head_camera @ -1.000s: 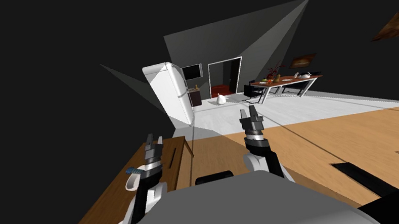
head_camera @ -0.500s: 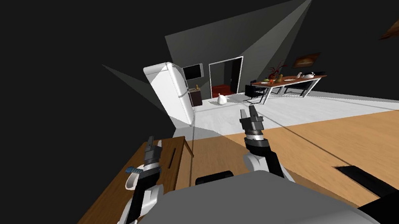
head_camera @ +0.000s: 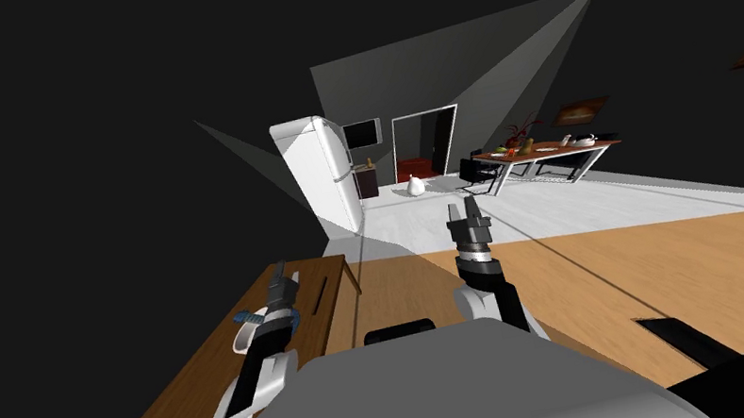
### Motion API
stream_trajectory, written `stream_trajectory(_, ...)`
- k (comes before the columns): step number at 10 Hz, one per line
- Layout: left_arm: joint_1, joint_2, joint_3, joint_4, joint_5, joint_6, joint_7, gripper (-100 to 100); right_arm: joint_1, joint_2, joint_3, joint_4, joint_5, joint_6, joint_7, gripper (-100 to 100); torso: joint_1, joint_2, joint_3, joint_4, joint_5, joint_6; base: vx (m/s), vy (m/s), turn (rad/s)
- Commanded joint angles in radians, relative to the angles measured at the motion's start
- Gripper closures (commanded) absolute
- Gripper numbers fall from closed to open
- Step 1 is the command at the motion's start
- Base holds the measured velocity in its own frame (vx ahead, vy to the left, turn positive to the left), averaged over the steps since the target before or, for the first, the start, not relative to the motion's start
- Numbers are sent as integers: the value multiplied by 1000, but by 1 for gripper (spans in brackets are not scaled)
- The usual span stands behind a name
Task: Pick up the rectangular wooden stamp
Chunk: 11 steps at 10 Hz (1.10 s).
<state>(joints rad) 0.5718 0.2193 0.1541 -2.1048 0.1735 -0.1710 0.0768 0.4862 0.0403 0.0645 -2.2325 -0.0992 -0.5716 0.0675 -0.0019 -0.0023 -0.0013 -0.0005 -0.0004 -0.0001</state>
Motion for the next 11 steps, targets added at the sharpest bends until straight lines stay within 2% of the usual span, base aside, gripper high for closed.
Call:
stream_trajectory(1, 3, 9, 14, 14, 12, 42, 10, -100, 0, 0, 0, 0, 0, 0, 0, 0, 0, 0, 0, 0, 0, 0, 29, -26, 28)
stream_trajectory(2, 7, 16, 34, 35, 32, 74, 21, -100, 0, 0, 0, 0, 0, 0, 0, 0, 1, 0, 0, 0, 0, 0, 36, -25, 41)
stream_trajectory(3, 7, 16, 34, 35, 32, 98, 21, -100, 0, 0, 0, 0, 0, 0, 0, 0, 1, 0, 0, 0, 0, 0, 35, -25, 25)
stream_trajectory(4, 11, 22, 55, 56, 53, 130, 33, -100, 0, 0, 0, 0, 0, 0, 0, 0, 0, 0, 0, 0, 0, 0, 42, -31, 37)
stream_trajectory(5, 11, 22, 55, 56, 53, 161, 33, -100, 0, 0, 0, 0, 0, 0, 0, 0, 0, -1, 0, 0, 0, 0, 33, -31, 36)
stream_trajectory(6, 14, 26, 76, 79, 73, 190, 47, -100, 0, 0, 0, 0, 0, 0, 0, 0, 0, 0, 0, 0, 0, 0, 47, -33, 59)
stream_trajectory(7, 14, 26, 76, 79, 73, 222, 47, -100, 0, 0, 0, 0, 0, 0, 0, 0, 0, -1, -1, 0, 0, 0, 47, -30, 25)
stream_trajectory(8, 16, 29, 96, 102, 93, 259, 61, -100, 0, 0, 0, 0, 0, 0, 0, 0, 0, -1, -1, 0, 0, 0, 57, -34, 50)
stream_trajectory(9, 16, 29, 96, 102, 93, 285, 61, -100, 0, 0, 0, 0, 0, 0, 0, 0, 0, -1, -1, 0, 0, 0, 48, -27, 31)
stream_trajectory(10, 16, 29, 96, 102, 93, 285, 61, -100, 0, 0, 0, 0, 0, 0, 0, 0, 0, -1, -1, 0, 0, 0, 21, -7, 1)
stream_trajectory(11, 18, 31, 116, 127, 112, 322, 76, -100, 0, 0, 0, 0, 0, 0, 0, 0, 1, 0, 0, 0, 0, 0, 44, -17, 45)
